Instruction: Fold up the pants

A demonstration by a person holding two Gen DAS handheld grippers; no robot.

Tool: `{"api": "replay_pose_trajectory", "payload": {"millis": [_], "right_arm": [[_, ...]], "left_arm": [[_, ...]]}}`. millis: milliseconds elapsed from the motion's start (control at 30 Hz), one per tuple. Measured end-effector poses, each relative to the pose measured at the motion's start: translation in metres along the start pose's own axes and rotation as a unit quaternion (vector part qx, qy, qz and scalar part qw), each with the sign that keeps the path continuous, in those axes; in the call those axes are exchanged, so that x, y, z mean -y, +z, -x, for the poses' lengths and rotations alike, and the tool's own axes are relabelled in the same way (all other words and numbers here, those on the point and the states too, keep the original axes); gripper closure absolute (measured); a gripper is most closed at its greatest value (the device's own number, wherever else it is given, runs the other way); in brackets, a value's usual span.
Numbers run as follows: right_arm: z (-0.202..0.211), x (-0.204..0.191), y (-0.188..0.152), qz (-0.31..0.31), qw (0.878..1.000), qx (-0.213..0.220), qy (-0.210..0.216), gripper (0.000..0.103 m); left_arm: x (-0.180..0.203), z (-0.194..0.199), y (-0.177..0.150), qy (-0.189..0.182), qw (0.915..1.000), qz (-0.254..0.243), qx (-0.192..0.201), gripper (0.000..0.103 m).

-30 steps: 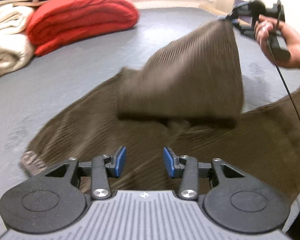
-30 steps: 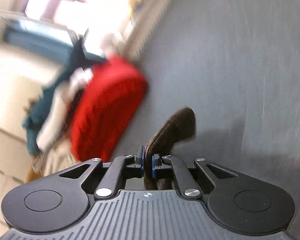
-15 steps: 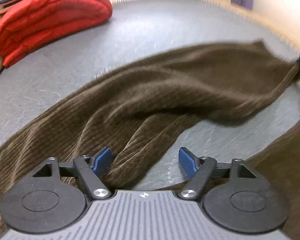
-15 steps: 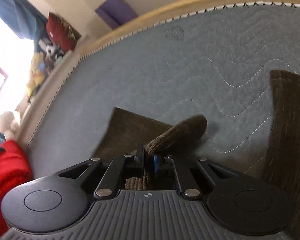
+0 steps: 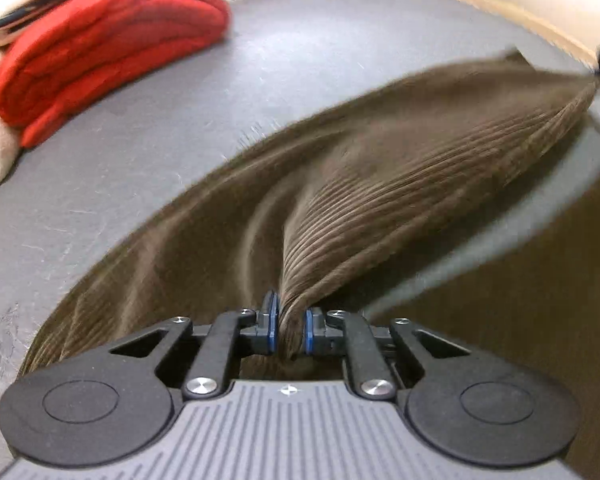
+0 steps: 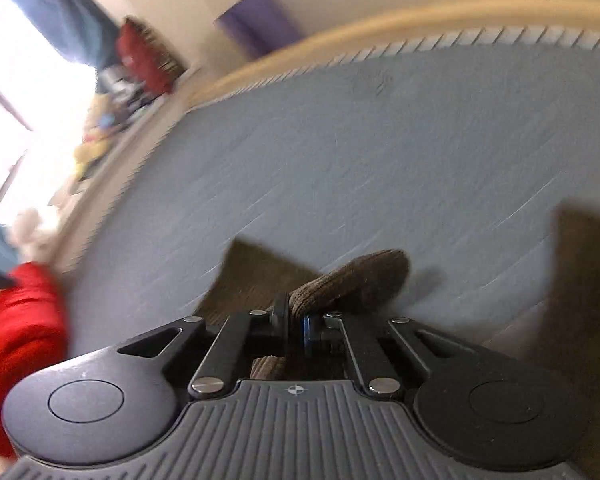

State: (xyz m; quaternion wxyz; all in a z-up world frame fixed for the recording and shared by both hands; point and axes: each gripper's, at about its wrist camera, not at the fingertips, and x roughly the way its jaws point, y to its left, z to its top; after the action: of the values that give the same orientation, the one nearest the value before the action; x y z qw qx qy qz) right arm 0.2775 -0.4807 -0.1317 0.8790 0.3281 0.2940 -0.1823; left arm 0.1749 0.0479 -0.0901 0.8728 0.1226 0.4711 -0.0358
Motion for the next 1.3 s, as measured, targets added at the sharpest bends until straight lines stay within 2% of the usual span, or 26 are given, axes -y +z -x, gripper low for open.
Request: {"api": "replay_pose_trajectory", "payload": {"millis": [67,133,167,233,267,300,333,433,500,600,667,767,867,900,1000,1067,1233,1300], "right_arm": [[0.003,0.008,-0.006,0.014,0.995,0.004,-0.098,0.097],[-0.013,0.030,-0.019,-0.013,0.986,-0.063,-0.154,0.097],[-0.013,0.037,-0.023,-0.021,0.987,-0.063,-0.147,0.098],[-0.003,0.028,-0.017,0.014,0.986,-0.039,-0.160,0.093],[0.005,0.022,-0.013,0.026,0.986,-0.017,-0.162,0.089],[0.014,0.015,-0.010,0.033,0.988,0.001,-0.152,0.088],[0.024,0.007,-0.008,0.040,0.989,0.015,-0.139,0.088],[0.057,-0.014,-0.005,0.056,0.993,0.052,-0.092,0.087],[0.079,-0.030,-0.004,0.072,0.994,0.067,-0.046,0.086],[0.121,-0.063,-0.015,0.119,0.989,0.078,0.029,0.081],[0.153,-0.084,-0.026,0.148,0.983,0.076,0.079,0.080],[0.206,-0.117,-0.052,0.214,0.962,0.068,0.154,0.077],[0.265,-0.136,-0.086,0.279,0.932,0.056,0.226,0.063],[0.279,-0.141,-0.094,0.296,0.921,0.047,0.248,0.063],[0.320,-0.152,-0.125,0.343,0.890,0.006,0.302,0.062],[0.340,-0.155,-0.144,0.367,0.871,-0.020,0.326,0.062],[0.374,-0.151,-0.193,0.423,0.837,-0.068,0.341,0.061],[0.374,-0.154,-0.208,0.447,0.824,-0.081,0.339,0.061]], "left_arm": [[0.012,-0.004,-0.006,-0.018,0.9990,-0.032,-0.026,0.087],[0.023,-0.002,-0.006,0.008,0.9980,-0.056,-0.027,0.081],[0.022,0.003,-0.006,0.008,0.9985,-0.047,-0.026,0.076],[0.011,0.020,-0.007,-0.027,0.9994,-0.009,-0.018,0.071],[0.005,0.031,-0.010,-0.046,0.9989,0.001,-0.008,0.060],[-0.001,0.044,-0.014,-0.062,0.9981,0.003,0.002,0.043],[-0.008,0.059,-0.020,-0.075,0.9970,0.000,0.016,0.039],[-0.031,0.103,-0.040,-0.079,0.9959,-0.017,0.041,0.037],[-0.049,0.127,-0.052,-0.070,0.9959,-0.008,0.057,0.037],[-0.085,0.164,-0.072,-0.054,0.9939,0.034,0.089,0.037],[-0.102,0.180,-0.081,-0.042,0.9893,0.073,0.119,0.038],[-0.122,0.196,-0.102,-0.018,0.9757,0.153,0.156,0.038],[-0.132,0.202,-0.111,0.001,0.9643,0.221,0.146,0.039],[-0.132,0.207,-0.110,-0.003,0.9631,0.222,0.153,0.038],[-0.125,0.218,-0.110,0.010,0.9669,0.190,0.170,0.038],[-0.122,0.215,-0.112,-0.002,0.9694,0.186,0.160,0.038],[-0.121,0.213,-0.116,0.013,0.9774,0.164,0.133,0.039],[-0.126,0.202,-0.118,0.020,0.9796,0.166,0.111,0.047]]}}
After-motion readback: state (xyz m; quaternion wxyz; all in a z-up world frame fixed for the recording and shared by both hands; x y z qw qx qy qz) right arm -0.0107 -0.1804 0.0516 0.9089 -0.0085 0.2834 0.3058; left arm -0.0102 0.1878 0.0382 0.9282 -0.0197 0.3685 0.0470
